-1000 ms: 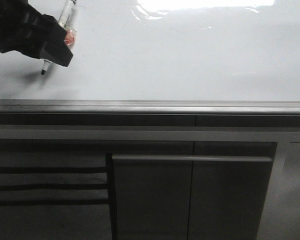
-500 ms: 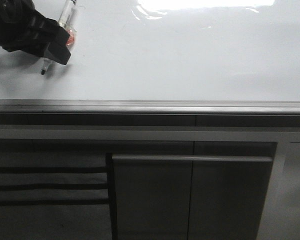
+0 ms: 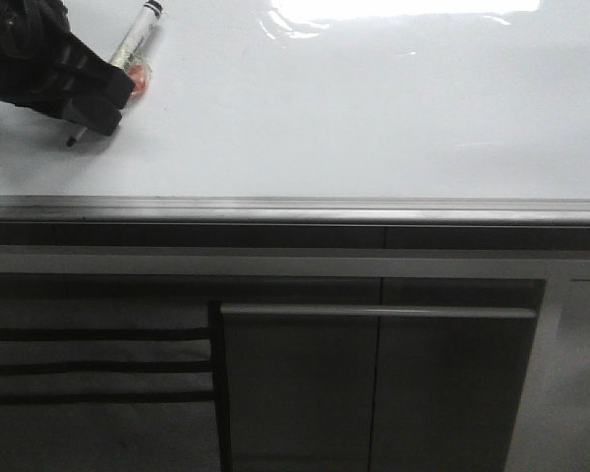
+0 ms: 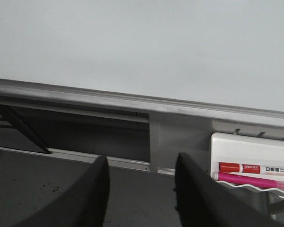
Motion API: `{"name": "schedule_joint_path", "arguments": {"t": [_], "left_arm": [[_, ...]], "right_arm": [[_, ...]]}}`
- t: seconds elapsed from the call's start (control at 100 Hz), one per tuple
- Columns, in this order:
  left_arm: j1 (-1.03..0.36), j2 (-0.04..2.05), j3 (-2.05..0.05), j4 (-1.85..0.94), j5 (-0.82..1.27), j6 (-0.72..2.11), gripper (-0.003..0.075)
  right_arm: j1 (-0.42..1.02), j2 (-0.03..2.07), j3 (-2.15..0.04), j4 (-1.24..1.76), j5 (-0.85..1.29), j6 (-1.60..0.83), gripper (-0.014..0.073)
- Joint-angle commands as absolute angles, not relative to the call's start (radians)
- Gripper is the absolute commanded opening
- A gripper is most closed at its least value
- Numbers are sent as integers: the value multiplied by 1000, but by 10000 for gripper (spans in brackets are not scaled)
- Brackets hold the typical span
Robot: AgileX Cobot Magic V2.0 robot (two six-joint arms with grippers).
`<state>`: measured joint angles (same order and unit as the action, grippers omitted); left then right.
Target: Write number 0 on whiteboard
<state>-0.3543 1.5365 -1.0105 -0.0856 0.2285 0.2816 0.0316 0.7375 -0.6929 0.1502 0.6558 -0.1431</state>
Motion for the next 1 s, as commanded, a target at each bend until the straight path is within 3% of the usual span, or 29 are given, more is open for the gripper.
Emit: {"name": "schedule_joint_path", "arguments": {"t": [0.0, 0.27, 0.53, 0.76, 0.99], "left_arm": [[-354, 1458, -1041, -64, 229, 274, -20], [-394, 1299, -1041, -34, 619, 506, -20], [-597, 1266, -1116, -175, 1033, 674, -20], [-788, 1271, -1162, -179, 1095, 674, -20], [-887, 1271, -1162, -179, 1089, 674, -20]], "right_arm": [[30, 739, -723, 177, 612, -177, 291], [91, 784, -780, 505, 750, -542, 291], [253, 998, -947, 564, 972, -823, 291], [488, 1167, -1062, 564, 993, -1022, 291], [624, 1232, -1150, 611, 984, -1031, 289]]}}
